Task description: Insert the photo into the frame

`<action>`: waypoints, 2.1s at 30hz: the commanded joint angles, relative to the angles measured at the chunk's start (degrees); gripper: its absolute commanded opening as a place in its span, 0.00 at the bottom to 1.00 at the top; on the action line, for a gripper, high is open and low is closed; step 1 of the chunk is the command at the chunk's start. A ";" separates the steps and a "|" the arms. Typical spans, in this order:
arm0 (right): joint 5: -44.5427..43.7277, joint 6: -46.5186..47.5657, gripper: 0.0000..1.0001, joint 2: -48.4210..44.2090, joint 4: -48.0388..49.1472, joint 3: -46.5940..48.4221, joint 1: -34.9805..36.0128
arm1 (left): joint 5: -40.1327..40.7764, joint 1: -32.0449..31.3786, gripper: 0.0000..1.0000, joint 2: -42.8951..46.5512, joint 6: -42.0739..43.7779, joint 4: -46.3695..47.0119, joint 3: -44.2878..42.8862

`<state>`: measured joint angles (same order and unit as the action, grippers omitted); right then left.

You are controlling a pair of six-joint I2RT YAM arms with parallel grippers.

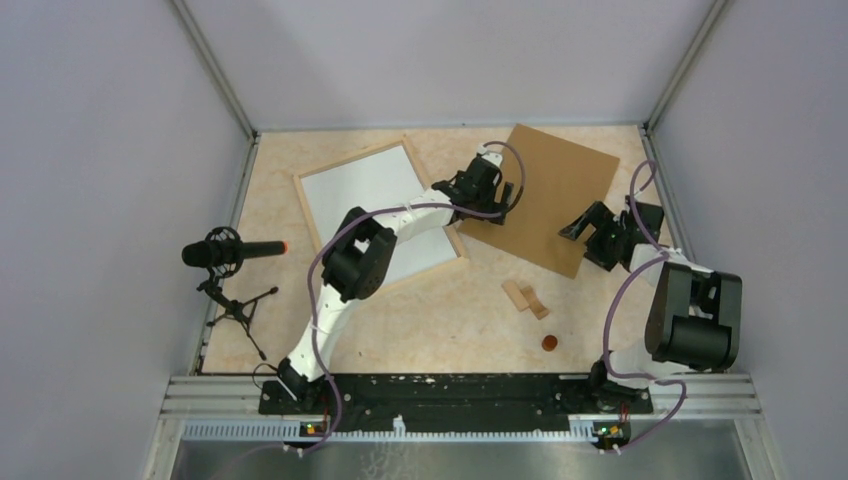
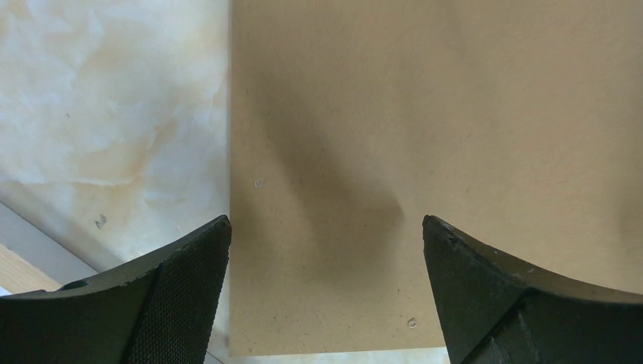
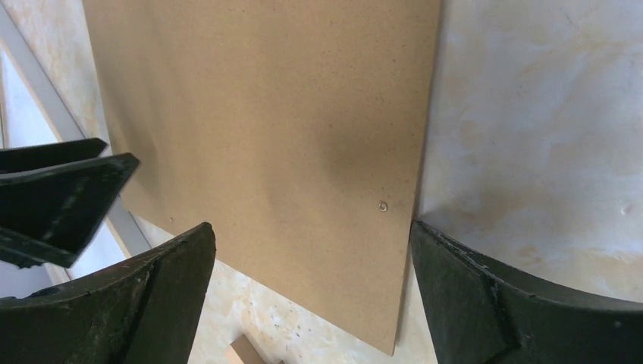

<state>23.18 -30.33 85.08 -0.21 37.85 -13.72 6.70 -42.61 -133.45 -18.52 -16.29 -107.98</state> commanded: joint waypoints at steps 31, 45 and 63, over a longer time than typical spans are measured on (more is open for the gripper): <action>2.22 -1.33 0.97 2.95 4.95 -2.77 -1.25 | 0.05 2.90 0.98 3.92 1.89 -4.85 -3.54; 3.20 -1.78 0.97 3.42 6.13 -3.54 -1.27 | -5.42 3.57 0.98 -6.32 -3.71 -9.05 -7.38; 20.40 -21.92 0.96 -9.74 20.68 -5.76 -1.31 | -36.75 3.42 0.95 -0.54 -20.37 2.23 10.01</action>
<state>31.97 -42.37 82.98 12.34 31.31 -16.21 -12.01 -35.27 -133.95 -29.56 -12.12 -105.06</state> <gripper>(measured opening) 0.964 0.953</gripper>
